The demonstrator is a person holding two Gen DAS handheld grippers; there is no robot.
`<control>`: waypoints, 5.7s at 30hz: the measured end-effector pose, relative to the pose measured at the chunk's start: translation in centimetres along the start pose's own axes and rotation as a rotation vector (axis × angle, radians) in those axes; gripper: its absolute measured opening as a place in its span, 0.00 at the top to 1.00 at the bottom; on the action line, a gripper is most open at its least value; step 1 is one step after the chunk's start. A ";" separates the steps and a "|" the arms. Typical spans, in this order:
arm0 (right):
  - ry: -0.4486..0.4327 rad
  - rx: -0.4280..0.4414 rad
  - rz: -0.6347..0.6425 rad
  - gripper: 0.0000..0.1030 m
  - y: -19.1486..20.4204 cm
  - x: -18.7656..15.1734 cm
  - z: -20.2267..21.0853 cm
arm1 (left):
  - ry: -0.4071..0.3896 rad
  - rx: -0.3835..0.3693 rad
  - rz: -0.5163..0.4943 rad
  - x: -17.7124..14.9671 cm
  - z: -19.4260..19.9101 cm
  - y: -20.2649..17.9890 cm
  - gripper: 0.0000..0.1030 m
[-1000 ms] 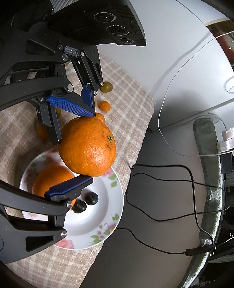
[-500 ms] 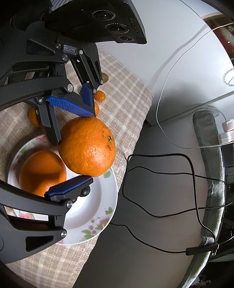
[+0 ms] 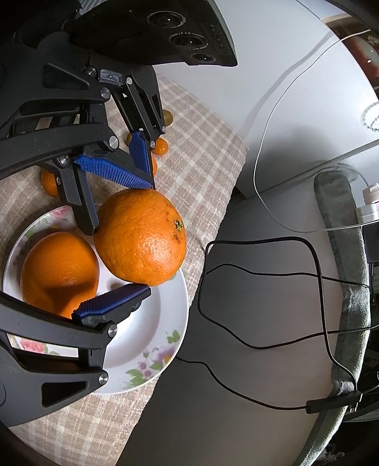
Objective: Organize fruits
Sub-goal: 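Lower the large orange into the white plate and open the right tool, then move the right tool to a small tangerine while the left tool approaches a brown kiwi, then close the right tool on the tangerine while the left tool grasps the brown kiwi, then carry the tangerine and the kiwi over the white plate with both tools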
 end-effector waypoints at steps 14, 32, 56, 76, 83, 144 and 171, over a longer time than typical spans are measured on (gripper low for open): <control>-0.031 -0.042 -0.020 0.32 -0.8 0.5 0.4 | -0.022 -0.001 -0.041 0.4 0.5 -0.8 0.43; -0.095 -0.076 -0.014 0.32 0.1 0.3 3.4 | -0.058 0.026 -0.062 -0.4 2.7 -1.0 0.43; -0.202 -0.151 0.014 0.26 4.3 -4.4 8.0 | -0.123 0.176 -0.063 -4.5 8.7 2.0 0.34; -0.115 -0.099 -0.008 0.48 7.9 -11.0 4.3 | -0.071 0.176 -0.035 -10.2 9.9 4.1 0.39; -0.073 -0.082 -0.047 0.58 7.3 -11.7 2.1 | -0.016 0.118 -0.059 -10.6 7.9 3.2 0.50; 0.010 -0.011 -0.177 0.56 5.9 -9.8 -1.7 | 0.097 0.087 -0.140 -10.4 3.0 2.6 0.75; -0.162 -0.038 -0.183 0.61 3.7 -9.2 6.4 | 0.001 0.058 -0.135 -7.4 5.0 0.4 0.75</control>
Point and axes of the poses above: each gripper's, at about its wrist camera, not at the fingertips, and z roughly against the way its jaws point, y to its left, x to its top, the point moved 3 cm from there along -z, roughly the way its jaws point, and after that the axes turned 2 degrees about x, right-handed, at the moved point
